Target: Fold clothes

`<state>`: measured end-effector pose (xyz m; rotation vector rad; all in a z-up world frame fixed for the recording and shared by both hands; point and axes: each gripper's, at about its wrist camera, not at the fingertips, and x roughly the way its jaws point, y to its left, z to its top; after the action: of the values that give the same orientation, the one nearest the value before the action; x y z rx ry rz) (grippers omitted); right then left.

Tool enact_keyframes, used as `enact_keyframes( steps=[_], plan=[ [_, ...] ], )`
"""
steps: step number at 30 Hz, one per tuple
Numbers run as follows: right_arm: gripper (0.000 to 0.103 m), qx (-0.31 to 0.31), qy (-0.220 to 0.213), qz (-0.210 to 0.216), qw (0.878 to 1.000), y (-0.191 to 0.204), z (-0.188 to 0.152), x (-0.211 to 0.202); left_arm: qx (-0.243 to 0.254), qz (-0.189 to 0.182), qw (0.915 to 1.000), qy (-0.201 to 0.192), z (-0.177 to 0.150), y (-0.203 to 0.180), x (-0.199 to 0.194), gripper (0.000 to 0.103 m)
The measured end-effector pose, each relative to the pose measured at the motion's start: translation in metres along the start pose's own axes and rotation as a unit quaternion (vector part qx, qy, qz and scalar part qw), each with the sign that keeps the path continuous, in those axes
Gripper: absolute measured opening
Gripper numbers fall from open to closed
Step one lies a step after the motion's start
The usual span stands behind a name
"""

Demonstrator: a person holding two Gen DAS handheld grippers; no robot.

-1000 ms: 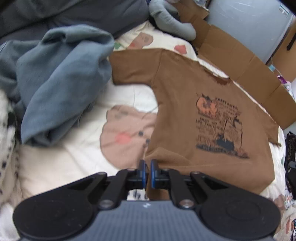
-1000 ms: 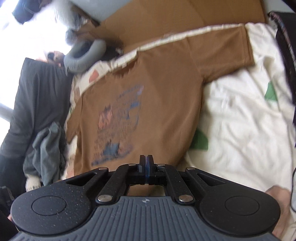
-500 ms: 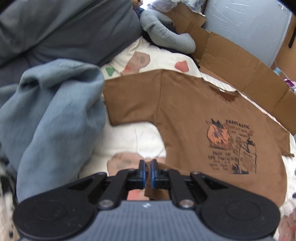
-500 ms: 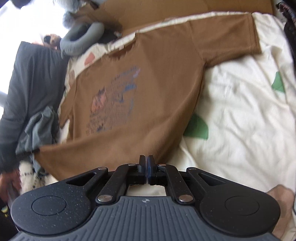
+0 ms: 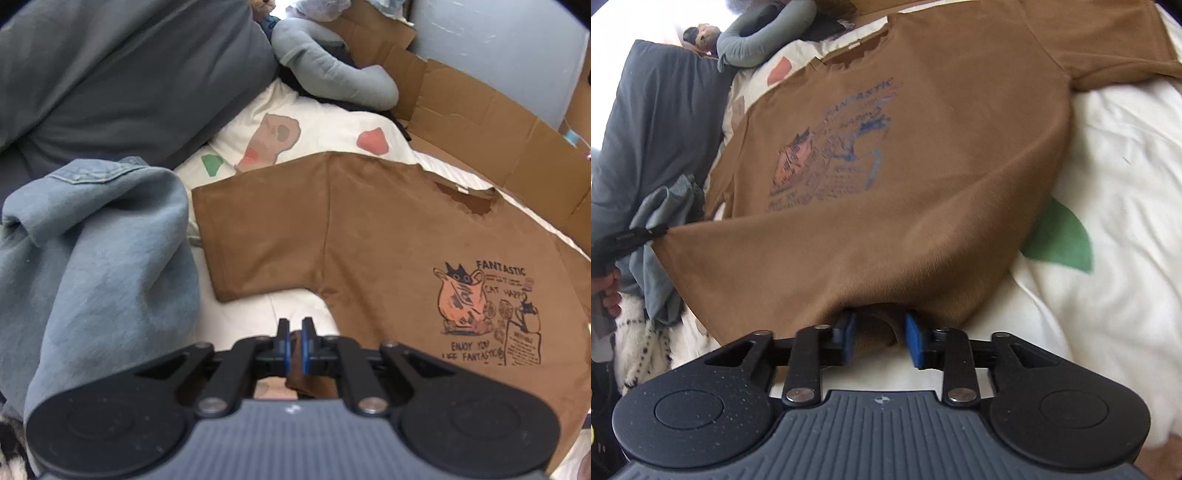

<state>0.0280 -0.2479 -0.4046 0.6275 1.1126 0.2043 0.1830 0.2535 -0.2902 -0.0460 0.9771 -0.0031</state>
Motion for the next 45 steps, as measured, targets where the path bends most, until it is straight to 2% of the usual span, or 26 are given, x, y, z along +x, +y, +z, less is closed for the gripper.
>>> enact_keyframes(
  steps=[6,7,10,12,18,22,25,28,33,41,45],
  plan=[
    [0.033,0.002,-0.004,-0.01,1.0,0.005,0.023,0.021,-0.008,0.007,0.9997,0.021,-0.004,-0.006,0.005,0.012],
    [0.033,0.005,-0.004,-0.014,1.0,0.005,0.027,0.024,-0.008,0.004,0.9998,0.018,-0.006,-0.008,0.002,0.014],
    [0.034,0.018,-0.006,-0.022,1.0,0.005,0.036,0.031,-0.013,-0.006,0.9998,0.015,-0.016,-0.014,-0.01,0.031],
    [0.034,0.025,-0.009,-0.025,0.999,0.007,0.042,0.032,-0.013,-0.015,0.9996,0.018,-0.026,-0.02,-0.019,0.032],
    [0.034,0.034,-0.033,-0.006,0.999,0.01,0.04,0.004,-0.017,-0.054,0.9976,0.04,-0.064,-0.044,-0.041,0.038],
    [0.034,0.026,-0.047,-0.013,0.998,0.009,0.03,-0.018,-0.011,-0.078,0.9949,0.062,-0.091,-0.061,-0.045,0.04],
    [0.034,0.017,-0.047,-0.024,0.998,0.006,0.02,-0.029,-0.004,-0.096,0.9921,0.081,-0.11,-0.074,-0.044,0.041],
    [0.034,0.013,-0.043,-0.038,0.998,-0.002,0.009,-0.033,0.001,-0.114,0.989,0.095,-0.129,-0.087,-0.042,0.054],
    [0.034,0.021,-0.036,-0.053,0.998,-0.017,-0.003,-0.023,0.019,-0.14,0.9828,0.118,-0.15,-0.111,-0.033,0.054],
    [0.034,0.007,-0.038,-0.035,0.999,-0.018,-0.006,0.001,0.038,-0.182,0.9727,0.139,-0.167,-0.147,-0.013,0.065],
    [0.034,0.006,-0.049,-0.027,0.998,-0.017,-0.004,0.009,0.054,-0.206,0.9651,0.153,-0.173,-0.168,0.005,0.065]
  ],
)
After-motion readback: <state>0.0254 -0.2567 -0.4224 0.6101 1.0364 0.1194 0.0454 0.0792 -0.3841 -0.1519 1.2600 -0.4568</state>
